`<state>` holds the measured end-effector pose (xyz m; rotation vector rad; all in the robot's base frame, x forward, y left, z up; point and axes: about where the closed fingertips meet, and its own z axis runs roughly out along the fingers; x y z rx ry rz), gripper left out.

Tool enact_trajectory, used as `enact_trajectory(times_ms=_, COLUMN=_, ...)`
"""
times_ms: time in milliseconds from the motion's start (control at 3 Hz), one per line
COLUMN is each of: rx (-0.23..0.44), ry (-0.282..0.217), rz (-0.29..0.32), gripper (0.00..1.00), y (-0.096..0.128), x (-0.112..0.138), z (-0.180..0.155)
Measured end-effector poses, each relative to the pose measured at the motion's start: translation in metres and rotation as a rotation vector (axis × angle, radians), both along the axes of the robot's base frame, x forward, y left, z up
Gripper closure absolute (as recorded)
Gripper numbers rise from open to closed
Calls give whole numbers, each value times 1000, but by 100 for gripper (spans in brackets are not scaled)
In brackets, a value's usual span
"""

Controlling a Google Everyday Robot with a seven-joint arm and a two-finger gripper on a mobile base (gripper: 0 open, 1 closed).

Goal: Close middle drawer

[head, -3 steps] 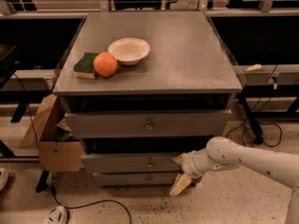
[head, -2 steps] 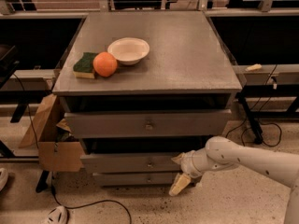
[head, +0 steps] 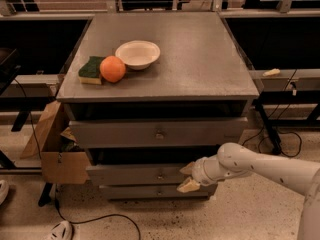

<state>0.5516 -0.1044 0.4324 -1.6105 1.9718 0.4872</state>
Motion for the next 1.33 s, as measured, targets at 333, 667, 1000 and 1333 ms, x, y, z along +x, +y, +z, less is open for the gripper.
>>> enact_trajectory(times_ms=333, rx=-2, ry=-14, rz=-5, gripper=66, y=1, x=11, z=2)
enact_trajectory(times_ms=667, rx=-2, ry=-19, rz=-8, gripper=89, y=2, x=15, z=2)
enact_trajectory(times_ms=1000, rx=-3, ry=-21, rz=-13, gripper=89, y=2, x=17, z=2)
enact_trajectory(times_ms=1333, rx=-2, ry=-23, rz=-17, gripper=66, y=2, x=18, z=2)
